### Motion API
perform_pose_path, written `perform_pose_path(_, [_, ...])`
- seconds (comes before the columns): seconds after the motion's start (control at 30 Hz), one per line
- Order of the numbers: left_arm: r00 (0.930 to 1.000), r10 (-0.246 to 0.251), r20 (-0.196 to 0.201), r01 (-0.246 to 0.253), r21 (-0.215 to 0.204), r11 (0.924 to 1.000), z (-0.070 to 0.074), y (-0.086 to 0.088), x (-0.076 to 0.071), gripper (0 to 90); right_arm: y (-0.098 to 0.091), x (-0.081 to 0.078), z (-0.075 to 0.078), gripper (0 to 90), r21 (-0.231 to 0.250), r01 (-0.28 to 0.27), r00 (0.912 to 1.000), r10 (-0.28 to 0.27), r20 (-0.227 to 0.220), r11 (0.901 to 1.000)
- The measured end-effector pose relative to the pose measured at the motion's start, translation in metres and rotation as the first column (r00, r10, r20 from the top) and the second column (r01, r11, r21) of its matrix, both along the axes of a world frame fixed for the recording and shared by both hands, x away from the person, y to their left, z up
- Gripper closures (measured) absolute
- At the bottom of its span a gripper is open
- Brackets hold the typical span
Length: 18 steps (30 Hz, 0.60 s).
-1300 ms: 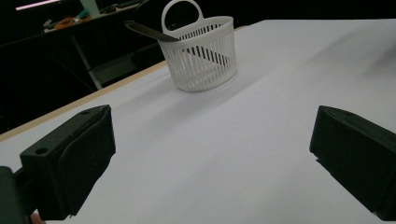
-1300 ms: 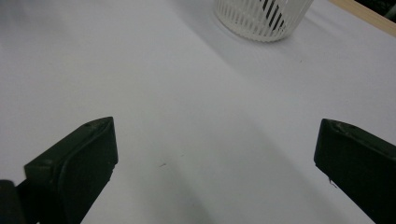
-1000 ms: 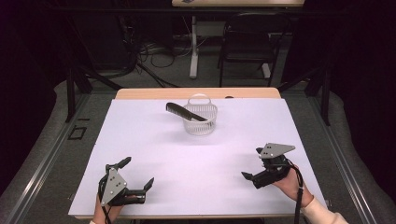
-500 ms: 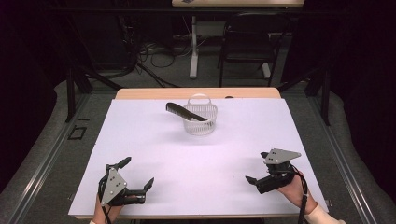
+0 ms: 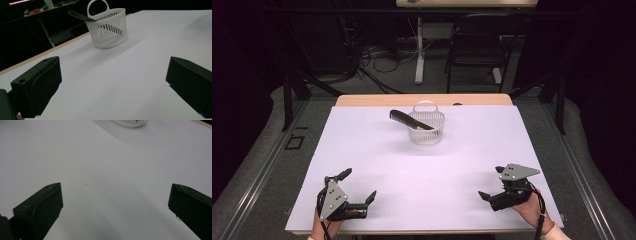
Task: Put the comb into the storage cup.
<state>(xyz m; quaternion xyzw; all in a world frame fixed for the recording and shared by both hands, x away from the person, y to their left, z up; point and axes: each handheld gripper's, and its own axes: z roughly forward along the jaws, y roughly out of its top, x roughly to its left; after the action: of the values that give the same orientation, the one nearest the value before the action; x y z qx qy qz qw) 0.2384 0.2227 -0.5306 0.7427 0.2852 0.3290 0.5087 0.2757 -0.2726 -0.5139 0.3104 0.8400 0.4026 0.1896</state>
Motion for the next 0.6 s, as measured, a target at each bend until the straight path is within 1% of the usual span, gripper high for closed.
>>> perform_pose_path(0.07, [1.0000, 0.002, 0.001, -0.002, -0.001, 1.0000, 0.000, 0.000, 0.000, 0.1, -0.001, -0.002, -0.002, 0.0, -0.003, 0.005, 1.0000, -0.005, 0.007, 1.0000])
perform_pose_path(0.13, [1.0000, 0.002, 0.002, -0.002, 0.000, 1.0000, 0.000, 0.000, 0.000, 0.1, -0.002, -0.004, -0.003, 0.0, 0.008, 0.014, 0.9998, -0.015, 0.013, 0.9999])
perform_pose_path(0.27, [1.0000, 0.005, -0.001, -0.005, -0.001, 1.0000, 0.000, 0.000, 0.000, 0.1, -0.003, -0.008, -0.006, 0.0, 0.009, 0.019, 0.9994, -0.020, 0.028, 0.9998])
perform_pose_path(0.43, [1.0000, 0.003, -0.004, -0.003, 0.000, 1.0000, -0.001, 0.000, 0.000, 0.1, -0.005, -0.013, -0.007, 0.0, 0.016, 0.024, 0.9989, -0.025, 0.041, 0.9996])
perform_pose_path(0.5, [1.0000, 0.002, -0.006, -0.002, 0.004, 1.0000, -0.001, 0.000, 0.001, 0.1, -0.005, -0.014, -0.006, 0.0, 0.012, 0.025, 0.9984, -0.026, 0.051, 0.9996])
perform_pose_path(0.6, [1.0000, 0.003, -0.008, -0.003, 0.003, 1.0000, -0.001, 0.001, 0.001, 0.1, -0.007, -0.015, -0.006, 0.0, 0.032, 0.026, 0.9977, -0.028, 0.062, 0.9992])
